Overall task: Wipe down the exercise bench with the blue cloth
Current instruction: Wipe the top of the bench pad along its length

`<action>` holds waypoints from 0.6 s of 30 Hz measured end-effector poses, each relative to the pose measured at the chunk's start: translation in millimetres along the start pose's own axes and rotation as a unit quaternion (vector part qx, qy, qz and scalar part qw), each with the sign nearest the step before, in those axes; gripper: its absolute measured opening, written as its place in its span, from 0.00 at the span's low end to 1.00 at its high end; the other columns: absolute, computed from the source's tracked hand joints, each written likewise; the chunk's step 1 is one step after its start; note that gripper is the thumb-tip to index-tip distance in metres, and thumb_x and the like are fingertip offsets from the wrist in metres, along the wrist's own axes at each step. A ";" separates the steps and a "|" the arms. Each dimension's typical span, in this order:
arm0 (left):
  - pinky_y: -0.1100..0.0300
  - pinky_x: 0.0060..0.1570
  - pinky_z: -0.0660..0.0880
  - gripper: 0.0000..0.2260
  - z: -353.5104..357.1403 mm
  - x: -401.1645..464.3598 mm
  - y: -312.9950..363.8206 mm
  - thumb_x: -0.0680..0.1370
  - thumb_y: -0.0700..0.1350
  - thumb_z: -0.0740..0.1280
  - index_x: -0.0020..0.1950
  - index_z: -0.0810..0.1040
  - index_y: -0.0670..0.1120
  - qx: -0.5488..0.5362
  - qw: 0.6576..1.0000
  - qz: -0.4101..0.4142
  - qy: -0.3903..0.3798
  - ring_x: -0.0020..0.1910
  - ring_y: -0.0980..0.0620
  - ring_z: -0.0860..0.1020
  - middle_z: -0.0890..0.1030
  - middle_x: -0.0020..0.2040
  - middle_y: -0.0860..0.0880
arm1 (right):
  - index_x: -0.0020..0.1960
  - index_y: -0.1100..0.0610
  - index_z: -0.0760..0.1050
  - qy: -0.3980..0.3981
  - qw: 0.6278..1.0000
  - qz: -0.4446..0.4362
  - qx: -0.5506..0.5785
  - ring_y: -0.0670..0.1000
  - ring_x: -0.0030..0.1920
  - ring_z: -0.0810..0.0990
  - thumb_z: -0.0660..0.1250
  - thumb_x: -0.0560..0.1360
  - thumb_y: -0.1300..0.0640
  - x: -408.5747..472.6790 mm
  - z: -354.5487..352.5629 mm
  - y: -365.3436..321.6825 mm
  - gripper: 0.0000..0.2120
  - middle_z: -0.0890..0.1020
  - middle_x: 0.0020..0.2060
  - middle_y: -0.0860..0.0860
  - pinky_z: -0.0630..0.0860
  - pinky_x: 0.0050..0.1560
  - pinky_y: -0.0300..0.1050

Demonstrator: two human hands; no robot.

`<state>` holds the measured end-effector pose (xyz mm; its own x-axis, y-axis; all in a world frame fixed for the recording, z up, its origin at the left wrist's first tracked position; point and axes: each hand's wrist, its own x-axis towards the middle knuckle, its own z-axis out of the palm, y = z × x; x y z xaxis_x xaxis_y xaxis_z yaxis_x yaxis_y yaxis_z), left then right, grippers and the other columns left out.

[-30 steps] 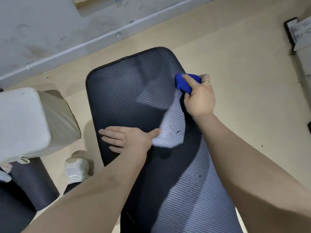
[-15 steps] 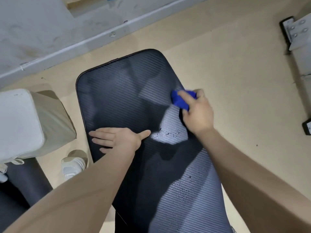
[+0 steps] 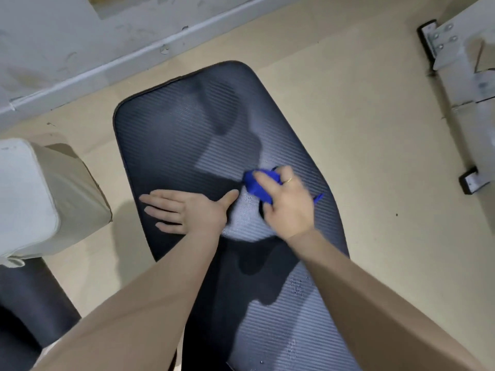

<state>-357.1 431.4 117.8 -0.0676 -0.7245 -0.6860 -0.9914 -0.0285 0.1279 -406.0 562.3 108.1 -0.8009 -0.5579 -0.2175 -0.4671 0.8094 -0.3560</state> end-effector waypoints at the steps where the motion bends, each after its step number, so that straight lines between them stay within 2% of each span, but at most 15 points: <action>1: 0.44 0.74 0.41 0.63 -1.3 -1.9 -3.3 0.63 0.63 0.75 0.75 0.34 0.34 -0.005 1.000 0.011 0.003 0.77 0.41 0.37 0.34 0.77 0.38 | 0.61 0.50 0.75 -0.030 0.999 -0.023 0.005 0.61 0.40 0.77 0.68 0.61 0.63 -15.7 3.9 -7.0 0.28 0.75 0.47 0.59 0.78 0.34 0.51; 3: 0.45 0.74 0.45 0.56 -6.8 -3.1 -9.2 0.68 0.61 0.72 0.76 0.37 0.36 -0.021 0.999 0.032 0.014 0.78 0.42 0.41 0.37 0.78 0.40 | 0.61 0.49 0.75 -0.048 0.998 -0.045 0.011 0.61 0.40 0.77 0.68 0.63 0.63 -18.3 0.4 -9.1 0.27 0.75 0.46 0.59 0.79 0.34 0.51; 4: 0.45 0.74 0.47 0.51 -9.9 -0.7 -13.2 0.71 0.60 0.69 0.77 0.40 0.37 -0.032 0.998 0.044 0.022 0.78 0.42 0.43 0.39 0.78 0.41 | 0.61 0.49 0.75 -0.034 0.999 -0.022 0.009 0.62 0.41 0.77 0.67 0.64 0.64 -7.3 -3.2 -6.0 0.26 0.75 0.47 0.59 0.79 0.36 0.53; 7: 0.46 0.72 0.53 0.38 -26.0 4.5 -35.3 0.75 0.52 0.66 0.77 0.51 0.40 -0.052 0.994 0.098 0.020 0.76 0.41 0.50 0.47 0.78 0.43 | 0.65 0.48 0.72 0.048 0.985 0.163 0.018 0.63 0.50 0.75 0.63 0.70 0.62 23.3 -4.5 -1.6 0.24 0.71 0.55 0.60 0.77 0.45 0.53; 8: 0.47 0.72 0.54 0.35 -31.8 5.6 -43.7 0.76 0.49 0.66 0.77 0.54 0.41 -0.060 0.990 0.126 0.010 0.76 0.41 0.52 0.49 0.78 0.44 | 0.65 0.48 0.72 0.063 0.979 0.191 0.026 0.63 0.51 0.74 0.62 0.70 0.62 23.3 -0.1 -9.2 0.24 0.71 0.55 0.60 0.76 0.46 0.52; 10: 0.51 0.72 0.54 0.30 -41.3 7.2 -56.8 0.76 0.46 0.65 0.76 0.59 0.40 -0.069 0.983 0.171 -0.010 0.75 0.40 0.54 0.52 0.78 0.43 | 0.65 0.48 0.71 0.052 0.984 0.165 0.040 0.62 0.48 0.75 0.62 0.70 0.61 9.7 11.5 -39.1 0.25 0.71 0.54 0.59 0.77 0.45 0.51; 12: 0.54 0.73 0.53 0.27 -48.2 9.4 -66.4 0.76 0.45 0.62 0.74 0.63 0.38 -0.074 0.977 0.197 -0.027 0.75 0.40 0.57 0.55 0.77 0.41 | 0.66 0.48 0.71 0.004 0.995 0.084 0.057 0.62 0.46 0.75 0.63 0.69 0.62 -16.9 29.3 -74.4 0.26 0.71 0.52 0.59 0.78 0.43 0.52; 15: 0.53 0.74 0.57 0.28 -62.7 13.4 -74.4 0.73 0.44 0.57 0.72 0.65 0.38 -0.145 0.966 0.208 -0.045 0.73 0.42 0.63 0.65 0.74 0.40 | 0.66 0.47 0.71 -0.041 0.997 0.007 0.059 0.62 0.48 0.75 0.64 0.69 0.62 -39.7 40.5 -101.2 0.26 0.72 0.52 0.59 0.77 0.41 0.51; 16: 0.52 0.73 0.59 0.26 -66.4 19.5 -78.6 0.74 0.42 0.58 0.72 0.66 0.40 -0.155 0.965 0.208 -0.036 0.72 0.42 0.65 0.67 0.72 0.41 | 0.66 0.45 0.71 -0.023 0.998 0.019 0.049 0.61 0.48 0.75 0.63 0.70 0.62 -31.9 37.7 -97.9 0.26 0.72 0.53 0.58 0.75 0.41 0.50; 18: 0.52 0.74 0.58 0.25 -71.6 32.4 -87.9 0.76 0.39 0.60 0.74 0.63 0.43 -0.149 0.968 0.202 -0.015 0.74 0.44 0.61 0.63 0.75 0.44 | 0.65 0.44 0.71 0.034 0.993 0.108 0.032 0.61 0.49 0.75 0.62 0.71 0.61 -6.7 32.7 -83.8 0.25 0.71 0.54 0.57 0.74 0.42 0.49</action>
<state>-264.1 361.1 135.6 -0.4508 -0.6979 -0.5565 -0.8073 0.0528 0.5878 -349.3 492.3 109.7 -0.9042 -0.3567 -0.2350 -0.2579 0.8945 -0.3651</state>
